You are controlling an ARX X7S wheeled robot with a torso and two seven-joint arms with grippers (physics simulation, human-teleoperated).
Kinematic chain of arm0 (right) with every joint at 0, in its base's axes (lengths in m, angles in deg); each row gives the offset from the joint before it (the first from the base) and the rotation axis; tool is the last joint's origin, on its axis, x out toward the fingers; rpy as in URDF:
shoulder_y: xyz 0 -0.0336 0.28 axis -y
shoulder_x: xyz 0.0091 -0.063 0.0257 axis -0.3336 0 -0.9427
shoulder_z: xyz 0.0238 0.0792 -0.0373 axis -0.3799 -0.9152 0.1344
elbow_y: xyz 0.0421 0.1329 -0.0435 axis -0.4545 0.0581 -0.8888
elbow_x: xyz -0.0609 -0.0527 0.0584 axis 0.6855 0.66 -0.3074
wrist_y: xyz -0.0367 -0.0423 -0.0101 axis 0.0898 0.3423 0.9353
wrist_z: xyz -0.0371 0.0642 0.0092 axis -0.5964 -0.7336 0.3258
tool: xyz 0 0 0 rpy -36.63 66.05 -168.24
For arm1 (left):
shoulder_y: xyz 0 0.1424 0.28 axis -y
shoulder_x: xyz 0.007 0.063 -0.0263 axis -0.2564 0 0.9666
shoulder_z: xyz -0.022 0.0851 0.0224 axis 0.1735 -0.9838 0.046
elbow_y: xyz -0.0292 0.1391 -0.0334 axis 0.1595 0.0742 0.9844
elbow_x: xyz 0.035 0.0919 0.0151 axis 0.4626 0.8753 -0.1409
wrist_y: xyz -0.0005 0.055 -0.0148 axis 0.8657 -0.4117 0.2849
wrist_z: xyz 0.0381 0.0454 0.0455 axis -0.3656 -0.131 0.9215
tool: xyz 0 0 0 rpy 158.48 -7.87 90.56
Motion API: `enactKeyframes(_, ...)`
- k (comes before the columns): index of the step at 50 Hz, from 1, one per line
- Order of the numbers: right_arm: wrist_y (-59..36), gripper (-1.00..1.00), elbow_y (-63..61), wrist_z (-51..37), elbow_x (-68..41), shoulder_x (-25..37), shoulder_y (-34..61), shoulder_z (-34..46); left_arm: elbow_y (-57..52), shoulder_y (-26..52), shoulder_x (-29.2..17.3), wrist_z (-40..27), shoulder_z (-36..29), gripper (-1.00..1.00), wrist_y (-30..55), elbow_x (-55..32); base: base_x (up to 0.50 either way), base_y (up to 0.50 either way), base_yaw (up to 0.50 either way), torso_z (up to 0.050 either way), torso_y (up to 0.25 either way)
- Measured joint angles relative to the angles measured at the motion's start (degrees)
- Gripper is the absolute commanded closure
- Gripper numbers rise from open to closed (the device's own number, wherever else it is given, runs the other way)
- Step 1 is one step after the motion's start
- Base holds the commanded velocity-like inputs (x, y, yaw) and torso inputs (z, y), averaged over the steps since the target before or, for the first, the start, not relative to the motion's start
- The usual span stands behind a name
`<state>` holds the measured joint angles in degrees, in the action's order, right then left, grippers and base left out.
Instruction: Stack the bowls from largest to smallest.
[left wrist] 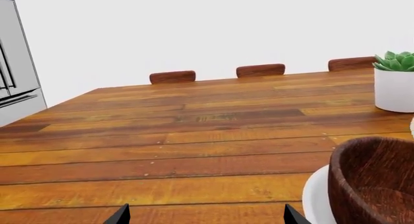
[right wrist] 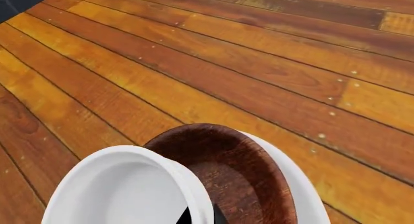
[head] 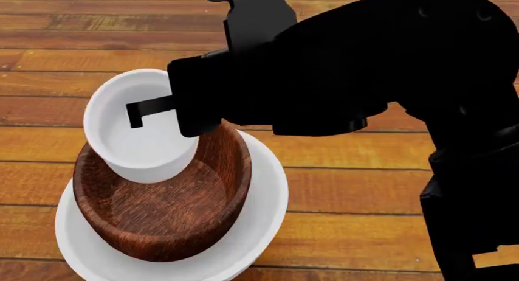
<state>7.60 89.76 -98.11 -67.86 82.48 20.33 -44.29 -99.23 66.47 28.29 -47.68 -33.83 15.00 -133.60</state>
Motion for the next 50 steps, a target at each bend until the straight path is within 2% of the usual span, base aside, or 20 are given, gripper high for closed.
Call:
enactKeyframes(30,0.64,1.00,-1.99,-1.24,0.51,-1.32,-4.00,3.29,0.07,-0.73,0.09,0.43,0.76,-1.00,-0.10,0.02,0.00,0.00,0.00,0.000,0.001)
enactKeyframes(31,0.65,-1.00,-2.04,-1.22,0.57,-1.30,-4.02,3.38,0.07,-0.72,0.09,0.42,0.74,-1.00,-0.09,0.02,0.00,0.00,0.00,0.000,0.000)
enactKeyframes(50,1.63,-1.00,-3.07,-0.39,0.94,-0.90,-3.82,3.10,0.17,-0.30,-0.01,0.15,0.04,-1.00,-0.01,0.12,0.00,0.00,0.00,0.000,0.000)
